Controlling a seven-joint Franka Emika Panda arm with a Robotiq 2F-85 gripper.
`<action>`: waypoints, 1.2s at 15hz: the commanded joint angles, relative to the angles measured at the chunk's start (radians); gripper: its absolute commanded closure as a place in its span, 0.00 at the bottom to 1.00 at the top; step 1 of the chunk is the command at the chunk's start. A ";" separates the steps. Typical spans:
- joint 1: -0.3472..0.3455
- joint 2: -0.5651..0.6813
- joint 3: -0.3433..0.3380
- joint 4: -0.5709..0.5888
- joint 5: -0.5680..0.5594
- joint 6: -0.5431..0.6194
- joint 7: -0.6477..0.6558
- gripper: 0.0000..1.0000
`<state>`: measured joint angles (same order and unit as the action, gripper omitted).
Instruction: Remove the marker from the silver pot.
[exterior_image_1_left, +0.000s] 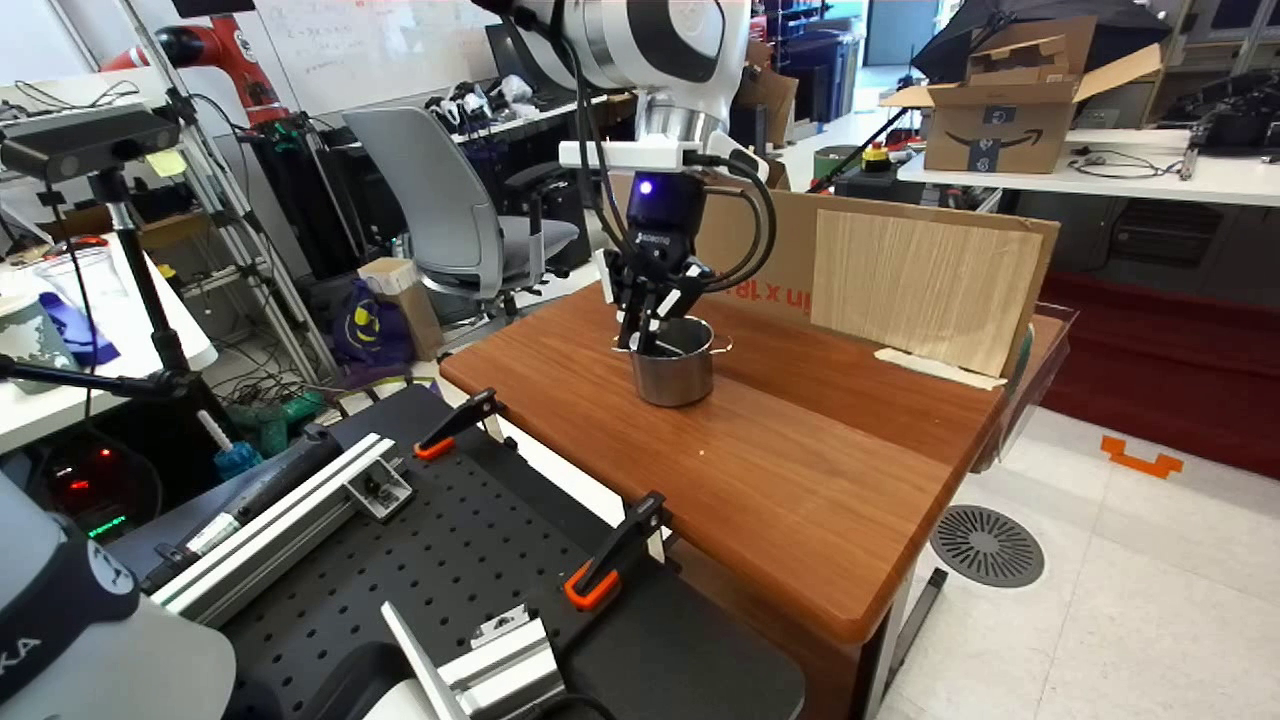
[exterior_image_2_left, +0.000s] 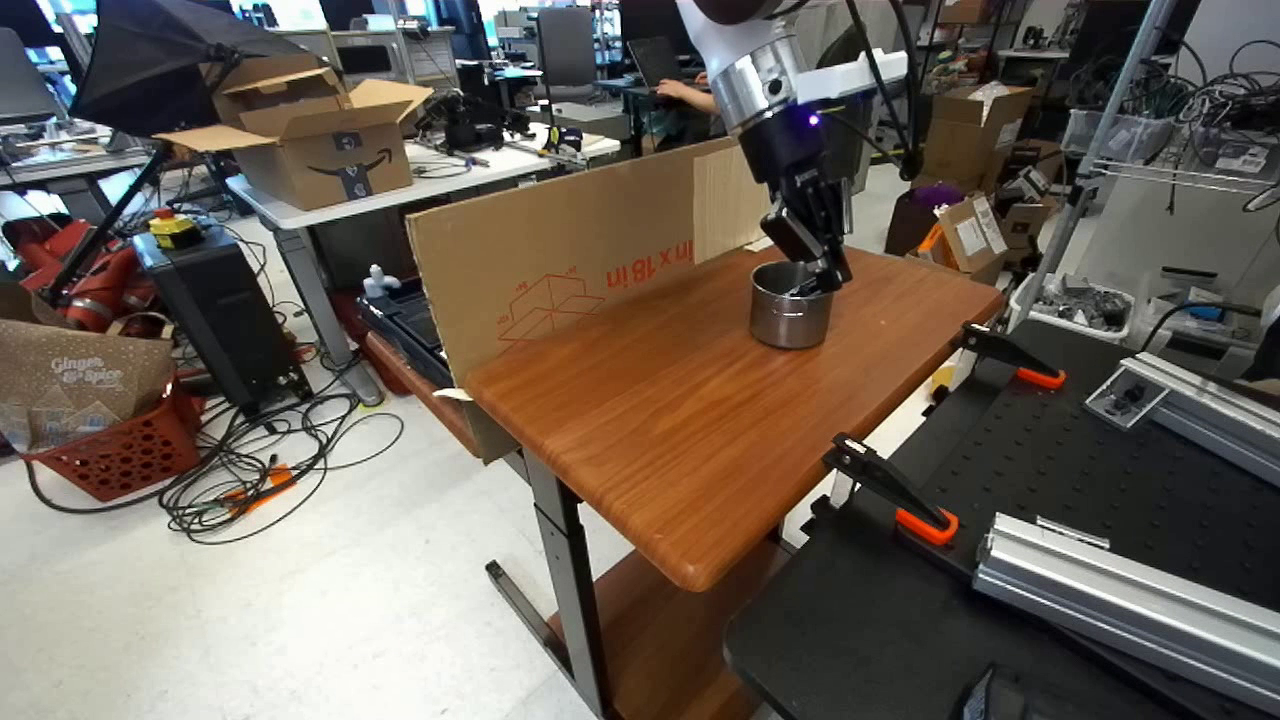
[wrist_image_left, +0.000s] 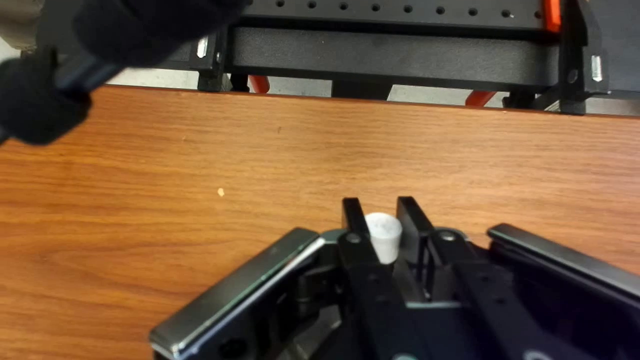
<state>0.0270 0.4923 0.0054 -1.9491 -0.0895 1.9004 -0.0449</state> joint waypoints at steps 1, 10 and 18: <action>-0.009 -0.040 0.004 -0.005 0.005 -0.030 -0.015 0.95; -0.028 -0.258 0.010 -0.122 0.022 -0.048 -0.084 0.95; 0.021 -0.347 0.053 -0.192 0.021 -0.046 -0.080 0.95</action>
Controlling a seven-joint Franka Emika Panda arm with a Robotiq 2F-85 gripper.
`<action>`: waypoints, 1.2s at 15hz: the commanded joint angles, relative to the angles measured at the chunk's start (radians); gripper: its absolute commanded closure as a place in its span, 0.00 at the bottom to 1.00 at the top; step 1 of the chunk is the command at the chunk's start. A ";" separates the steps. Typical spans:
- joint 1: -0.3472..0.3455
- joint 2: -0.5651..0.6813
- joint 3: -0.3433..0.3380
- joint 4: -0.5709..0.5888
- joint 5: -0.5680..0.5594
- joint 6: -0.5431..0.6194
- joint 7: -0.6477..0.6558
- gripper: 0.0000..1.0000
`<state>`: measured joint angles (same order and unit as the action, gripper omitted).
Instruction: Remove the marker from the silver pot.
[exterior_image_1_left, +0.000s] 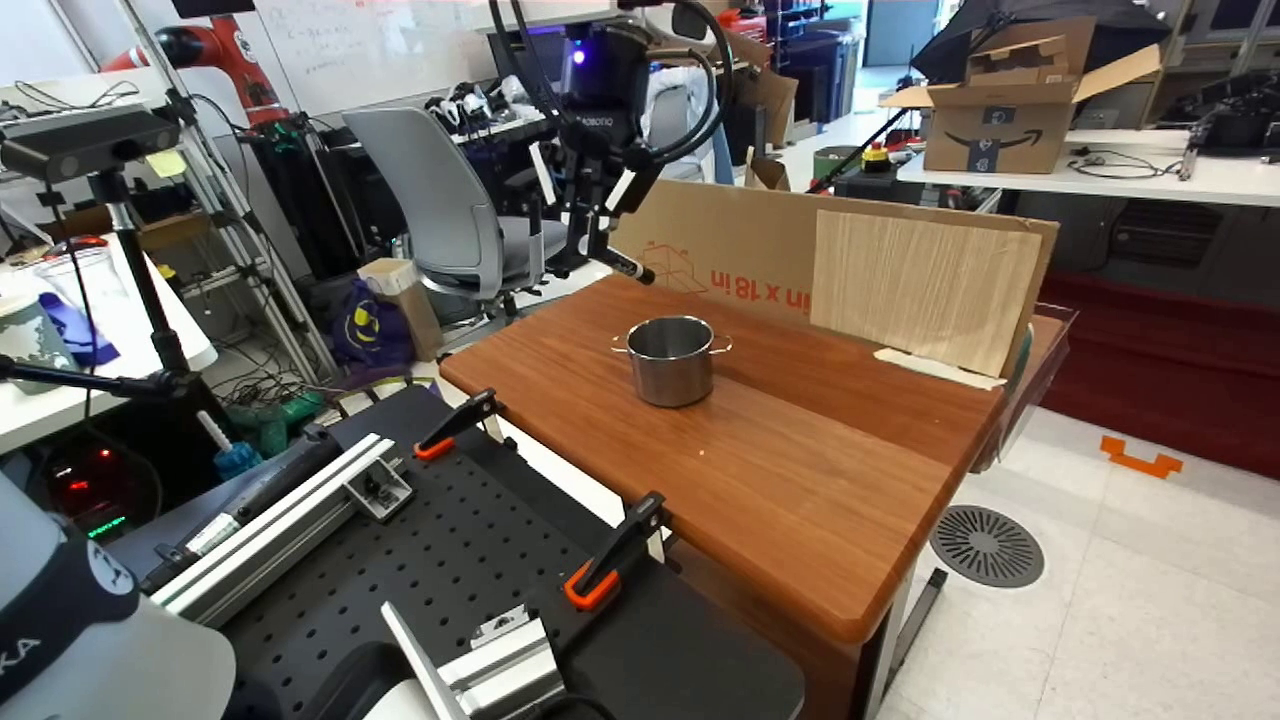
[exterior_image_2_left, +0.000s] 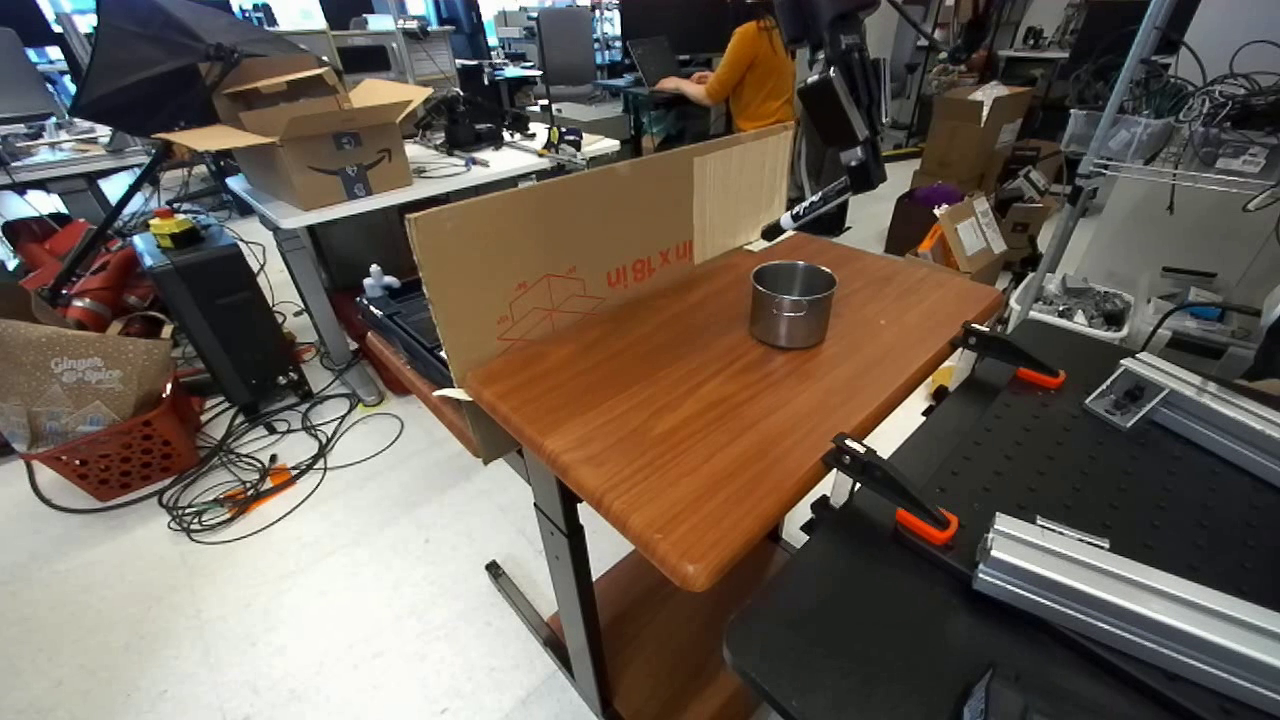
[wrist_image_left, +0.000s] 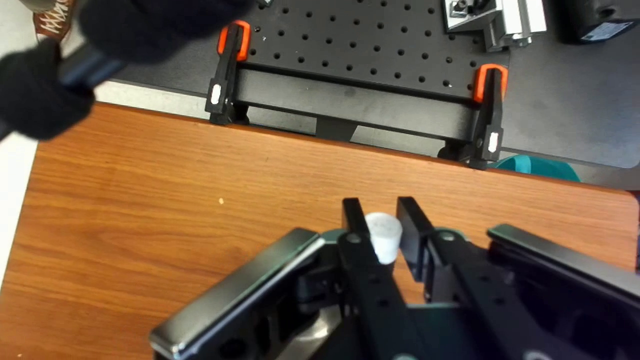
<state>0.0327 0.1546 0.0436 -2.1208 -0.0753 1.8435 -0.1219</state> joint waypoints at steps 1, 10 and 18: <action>0.026 0.001 0.025 -0.018 0.005 0.015 0.004 0.95; 0.097 0.161 0.072 0.080 0.004 0.096 0.068 0.95; 0.118 0.318 0.068 0.203 -0.002 0.163 0.116 0.95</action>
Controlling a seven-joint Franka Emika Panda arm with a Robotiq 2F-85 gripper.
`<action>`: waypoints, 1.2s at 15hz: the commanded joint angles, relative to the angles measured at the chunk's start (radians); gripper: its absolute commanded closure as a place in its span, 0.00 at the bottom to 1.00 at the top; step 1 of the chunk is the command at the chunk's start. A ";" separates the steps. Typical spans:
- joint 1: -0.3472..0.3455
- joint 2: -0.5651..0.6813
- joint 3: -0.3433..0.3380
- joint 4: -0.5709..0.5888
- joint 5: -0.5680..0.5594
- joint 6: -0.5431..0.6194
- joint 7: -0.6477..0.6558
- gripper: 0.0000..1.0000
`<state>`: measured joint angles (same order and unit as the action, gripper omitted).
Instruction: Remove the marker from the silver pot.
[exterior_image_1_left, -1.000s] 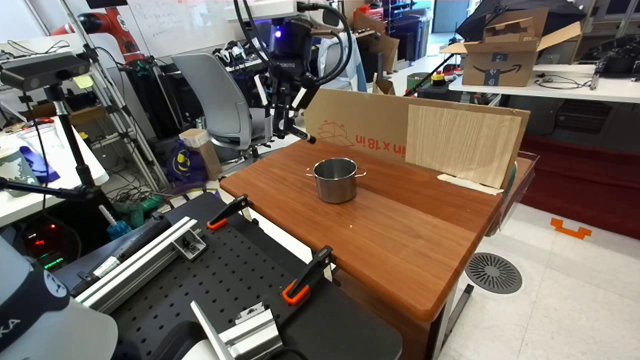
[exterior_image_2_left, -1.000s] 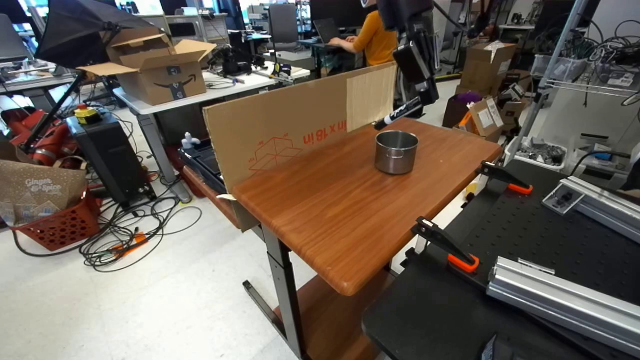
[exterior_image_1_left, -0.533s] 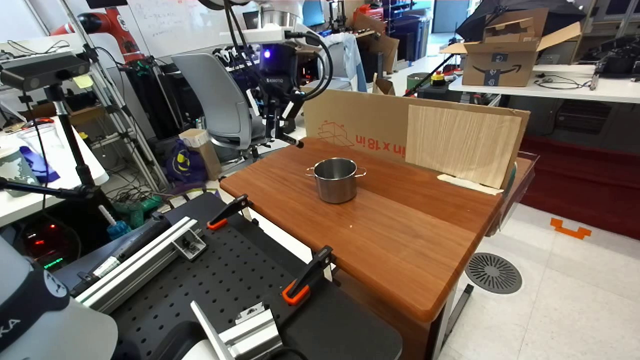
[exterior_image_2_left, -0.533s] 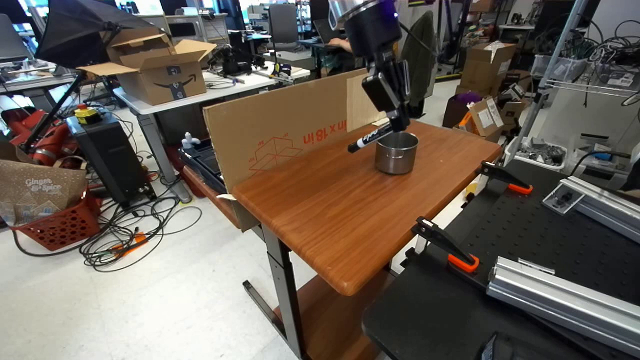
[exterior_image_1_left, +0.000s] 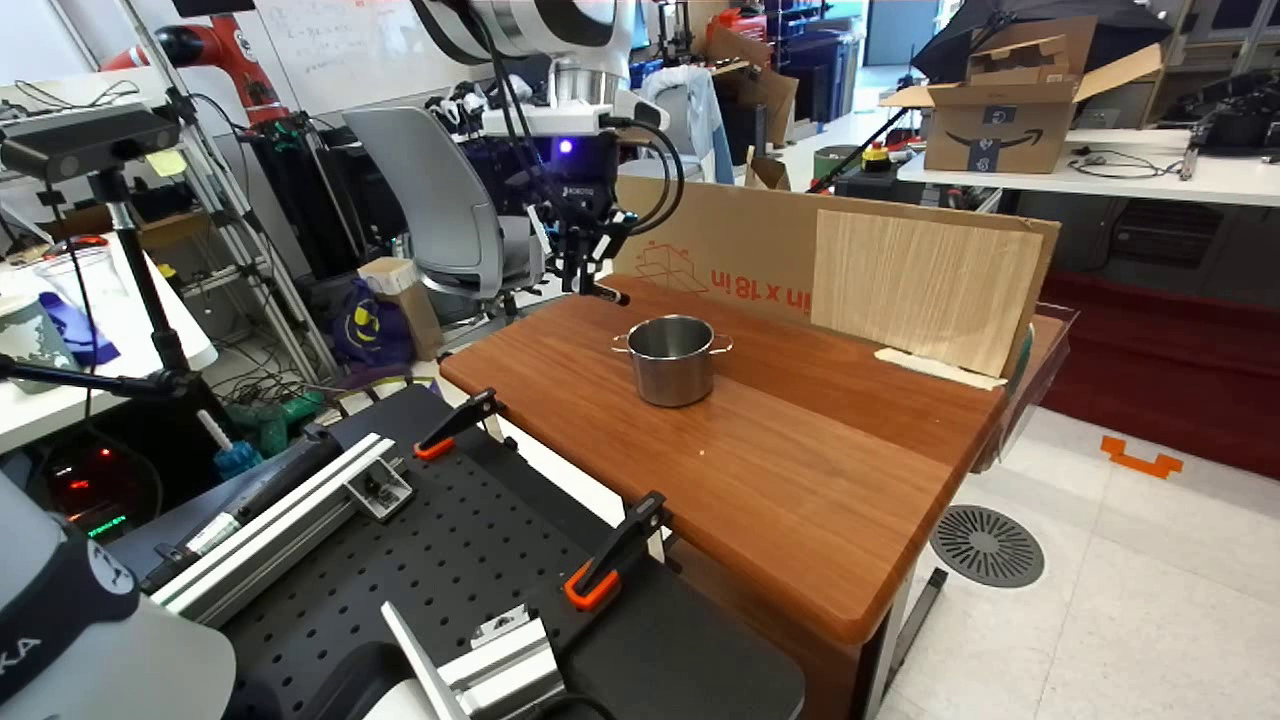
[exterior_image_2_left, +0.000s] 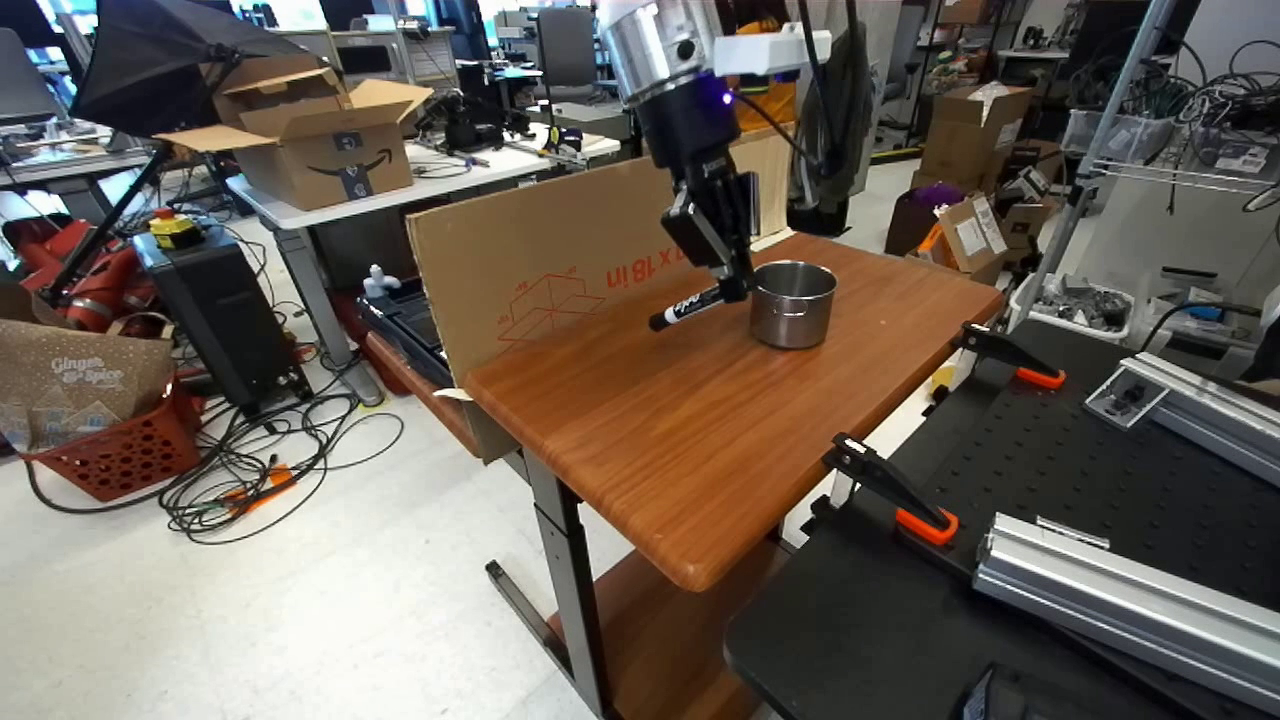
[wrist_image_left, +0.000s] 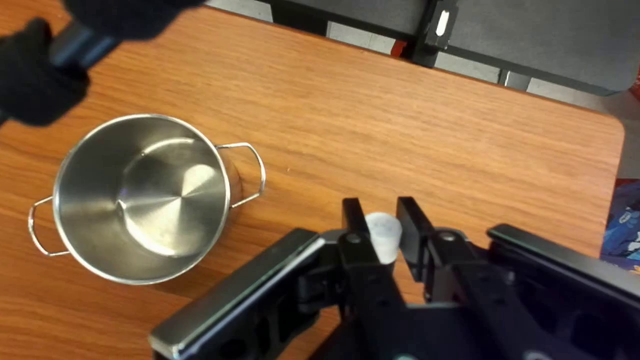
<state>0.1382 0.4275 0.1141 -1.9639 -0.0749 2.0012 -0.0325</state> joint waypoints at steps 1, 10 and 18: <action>0.016 0.059 -0.003 0.054 -0.003 0.016 0.028 0.95; 0.046 0.188 -0.029 0.118 -0.031 0.085 0.109 0.95; 0.059 0.276 -0.050 0.186 -0.032 0.073 0.168 0.95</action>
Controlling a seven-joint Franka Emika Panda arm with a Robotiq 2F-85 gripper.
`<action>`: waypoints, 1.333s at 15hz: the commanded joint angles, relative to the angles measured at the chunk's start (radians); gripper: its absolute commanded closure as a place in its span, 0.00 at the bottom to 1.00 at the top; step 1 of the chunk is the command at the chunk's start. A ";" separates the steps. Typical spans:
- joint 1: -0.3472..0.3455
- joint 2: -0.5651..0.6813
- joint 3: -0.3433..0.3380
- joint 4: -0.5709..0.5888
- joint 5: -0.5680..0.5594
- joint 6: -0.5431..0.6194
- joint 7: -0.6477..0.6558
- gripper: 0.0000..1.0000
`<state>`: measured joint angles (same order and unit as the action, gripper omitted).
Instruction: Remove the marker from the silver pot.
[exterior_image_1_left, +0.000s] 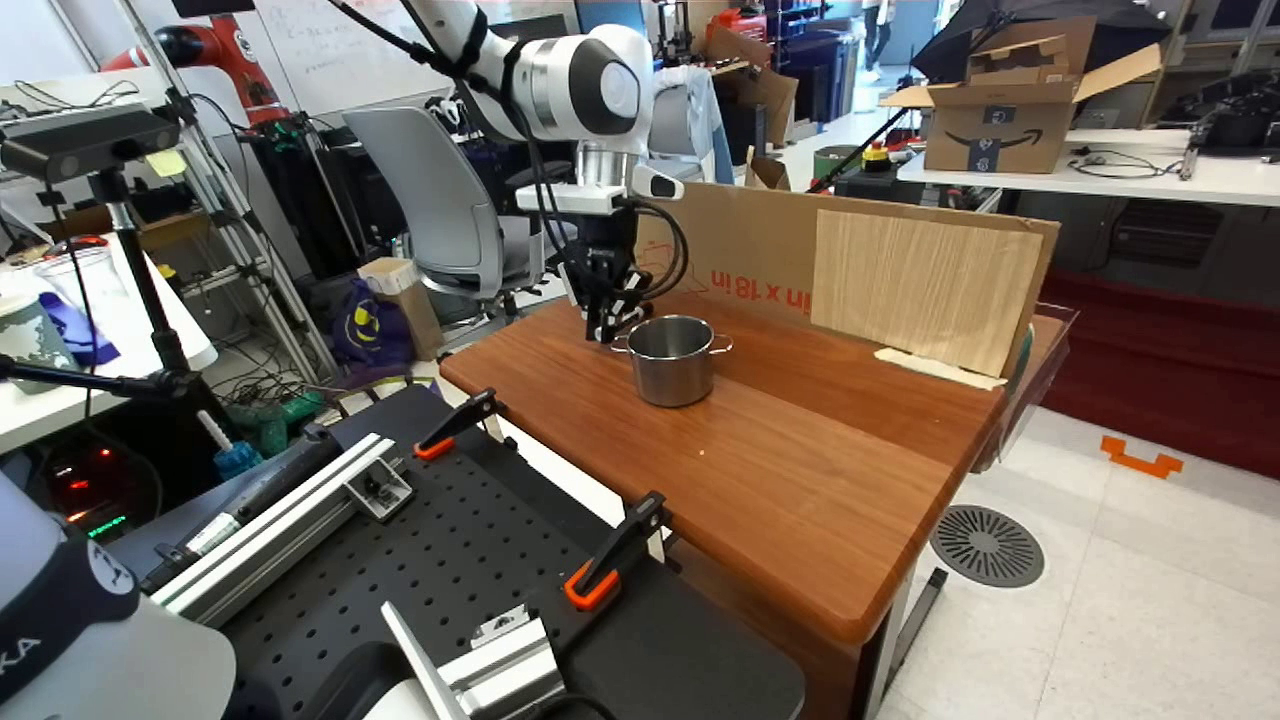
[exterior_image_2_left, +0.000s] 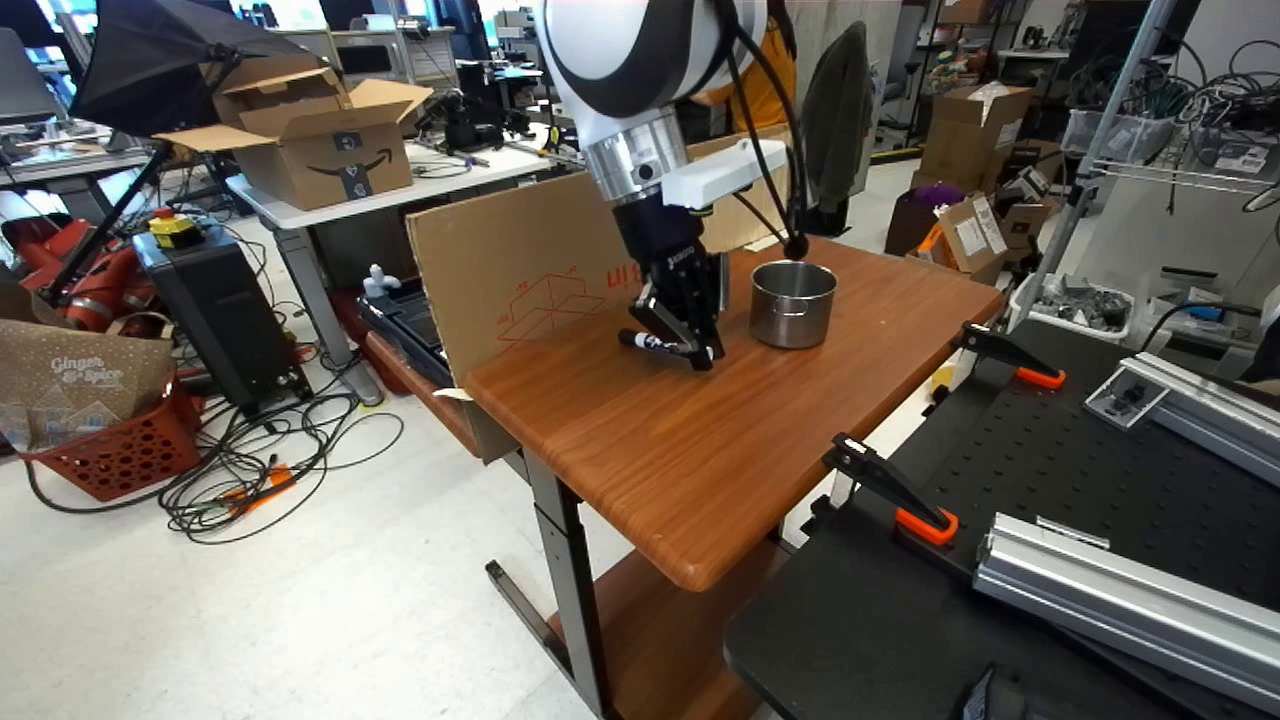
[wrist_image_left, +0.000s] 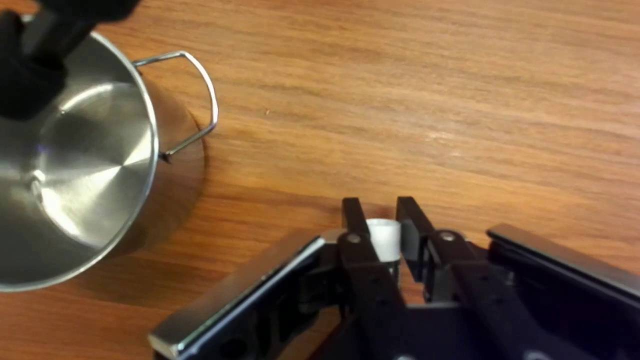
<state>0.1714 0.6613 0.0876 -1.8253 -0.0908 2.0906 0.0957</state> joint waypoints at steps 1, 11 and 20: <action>0.029 0.051 -0.027 0.054 -0.018 -0.016 0.048 0.95; 0.048 0.074 -0.044 0.084 -0.030 -0.042 0.085 0.01; 0.055 -0.012 -0.032 0.002 -0.028 -0.009 0.075 0.00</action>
<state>0.2154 0.7063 0.0588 -1.7760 -0.1031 2.0768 0.1628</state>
